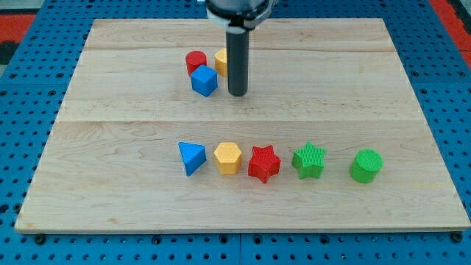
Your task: Push the blue cube closer to the blue triangle
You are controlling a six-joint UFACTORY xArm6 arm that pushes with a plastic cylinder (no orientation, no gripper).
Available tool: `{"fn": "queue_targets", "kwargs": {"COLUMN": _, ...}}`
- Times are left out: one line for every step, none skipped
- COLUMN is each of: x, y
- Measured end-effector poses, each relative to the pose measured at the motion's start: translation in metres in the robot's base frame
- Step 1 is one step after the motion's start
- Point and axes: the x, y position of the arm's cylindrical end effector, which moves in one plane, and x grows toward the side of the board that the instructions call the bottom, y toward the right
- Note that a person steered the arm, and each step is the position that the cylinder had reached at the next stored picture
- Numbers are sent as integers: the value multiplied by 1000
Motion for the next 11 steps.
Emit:
{"fn": "queue_targets", "kwargs": {"x": -27, "y": -38}}
{"fn": "queue_targets", "kwargs": {"x": -21, "y": -100}}
{"fn": "queue_targets", "kwargs": {"x": 13, "y": -132}}
{"fn": "queue_targets", "kwargs": {"x": -13, "y": -132}}
{"fn": "queue_targets", "kwargs": {"x": -23, "y": -96}}
{"fn": "queue_targets", "kwargs": {"x": 13, "y": -85}}
{"fn": "queue_targets", "kwargs": {"x": 37, "y": -90}}
{"fn": "queue_targets", "kwargs": {"x": 40, "y": -60}}
{"fn": "queue_targets", "kwargs": {"x": 62, "y": -64}}
{"fn": "queue_targets", "kwargs": {"x": 62, "y": -116}}
{"fn": "queue_targets", "kwargs": {"x": 68, "y": -134}}
